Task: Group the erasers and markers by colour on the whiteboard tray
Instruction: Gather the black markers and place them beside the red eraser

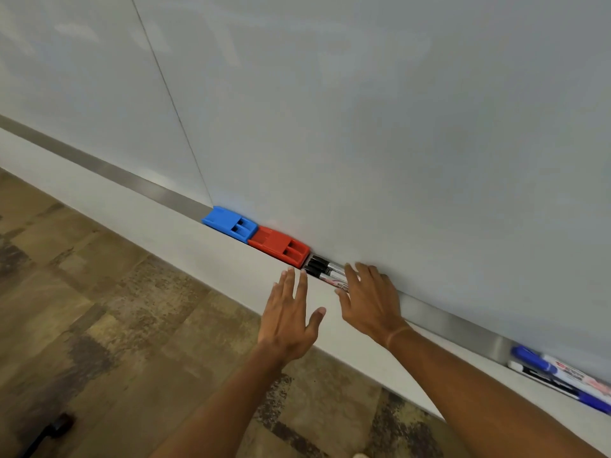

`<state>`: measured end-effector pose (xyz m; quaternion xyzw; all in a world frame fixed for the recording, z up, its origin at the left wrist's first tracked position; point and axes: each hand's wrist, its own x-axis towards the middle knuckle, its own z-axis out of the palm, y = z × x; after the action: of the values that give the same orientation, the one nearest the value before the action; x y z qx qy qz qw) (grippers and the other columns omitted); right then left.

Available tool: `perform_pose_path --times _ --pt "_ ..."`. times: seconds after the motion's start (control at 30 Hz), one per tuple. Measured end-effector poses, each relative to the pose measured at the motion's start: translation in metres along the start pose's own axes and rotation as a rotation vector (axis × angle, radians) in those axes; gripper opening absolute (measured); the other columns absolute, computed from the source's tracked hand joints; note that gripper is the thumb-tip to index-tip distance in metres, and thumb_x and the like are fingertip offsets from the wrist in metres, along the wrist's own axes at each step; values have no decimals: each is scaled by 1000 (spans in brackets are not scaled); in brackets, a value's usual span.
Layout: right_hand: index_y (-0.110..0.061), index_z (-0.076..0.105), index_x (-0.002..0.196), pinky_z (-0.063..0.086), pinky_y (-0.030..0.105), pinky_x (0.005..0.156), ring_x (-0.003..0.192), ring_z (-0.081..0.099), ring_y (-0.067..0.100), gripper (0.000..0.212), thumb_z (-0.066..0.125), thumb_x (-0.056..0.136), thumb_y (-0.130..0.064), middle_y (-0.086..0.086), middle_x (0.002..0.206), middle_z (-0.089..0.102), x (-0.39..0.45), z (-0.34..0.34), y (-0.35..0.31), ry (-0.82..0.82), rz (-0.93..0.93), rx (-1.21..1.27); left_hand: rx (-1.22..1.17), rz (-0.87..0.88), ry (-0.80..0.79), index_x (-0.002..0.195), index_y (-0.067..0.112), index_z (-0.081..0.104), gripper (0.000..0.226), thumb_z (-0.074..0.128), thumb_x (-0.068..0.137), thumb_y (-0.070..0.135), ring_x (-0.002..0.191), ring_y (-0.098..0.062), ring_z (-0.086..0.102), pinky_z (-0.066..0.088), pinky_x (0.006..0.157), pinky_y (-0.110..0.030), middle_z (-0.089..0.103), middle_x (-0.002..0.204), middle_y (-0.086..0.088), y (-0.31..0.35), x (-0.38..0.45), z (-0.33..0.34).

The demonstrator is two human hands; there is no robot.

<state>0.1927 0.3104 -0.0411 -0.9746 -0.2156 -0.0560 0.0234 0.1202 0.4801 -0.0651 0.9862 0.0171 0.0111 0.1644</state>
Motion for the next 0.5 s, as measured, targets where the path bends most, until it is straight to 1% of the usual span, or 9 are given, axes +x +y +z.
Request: perform_pose_path --times 0.07,0.1,0.17,0.2,0.27,0.33,0.5 --pt "-9 47 137 46 45 98 124 50 34 63 47 90 -51 19 137 51 -13 -3 2 18 11 -4 5 48 15 152 21 -16 83 12 91 69 148 -19 -20 -10 119 -34 -22 159 -7 6 3 -5" --pt "-10 40 142 41 47 104 132 43 35 69 43 90 -55 20 144 43 -19 -5 3 5 22 -1 7 70 21 152 21 -17 84 12 90 70 147 -19 -20 -9 120 -34 -23 159 -6 8 5 -6" --pt "-14 21 150 25 49 115 144 22 34 79 31 89 -63 18 156 22 -30 -9 5 -31 52 10 27 114 14 152 20 -18 86 12 90 71 147 -19 -21 -8 121 -36 -24 159 -6 13 7 -10" --pt "-16 12 152 18 48 118 146 13 33 82 27 89 -66 16 159 12 -38 -11 8 -28 72 13 38 142 10 152 20 -18 87 11 89 73 147 -20 -21 -7 121 -37 -24 159 -6 17 8 -11" --pt "-18 2 153 11 48 119 148 3 31 86 22 87 -69 14 160 1 -46 -14 10 -6 84 28 52 167 11 151 20 -19 89 8 86 76 147 -20 -21 -6 121 -37 -24 158 -6 22 10 -12" --pt "-19 -2 152 9 49 120 148 -1 31 88 23 86 -70 13 160 -3 -59 -19 14 13 116 40 54 210 -5 150 22 -20 91 3 83 79 148 -21 -21 -6 121 -37 -24 158 -5 31 12 -11" --pt "-18 -1 152 10 49 119 148 1 31 88 25 86 -69 13 160 -1 -88 -26 33 36 221 60 33 324 -39 152 22 -18 95 -3 78 82 147 -19 -22 -11 119 -34 -23 160 -5 62 10 -7"
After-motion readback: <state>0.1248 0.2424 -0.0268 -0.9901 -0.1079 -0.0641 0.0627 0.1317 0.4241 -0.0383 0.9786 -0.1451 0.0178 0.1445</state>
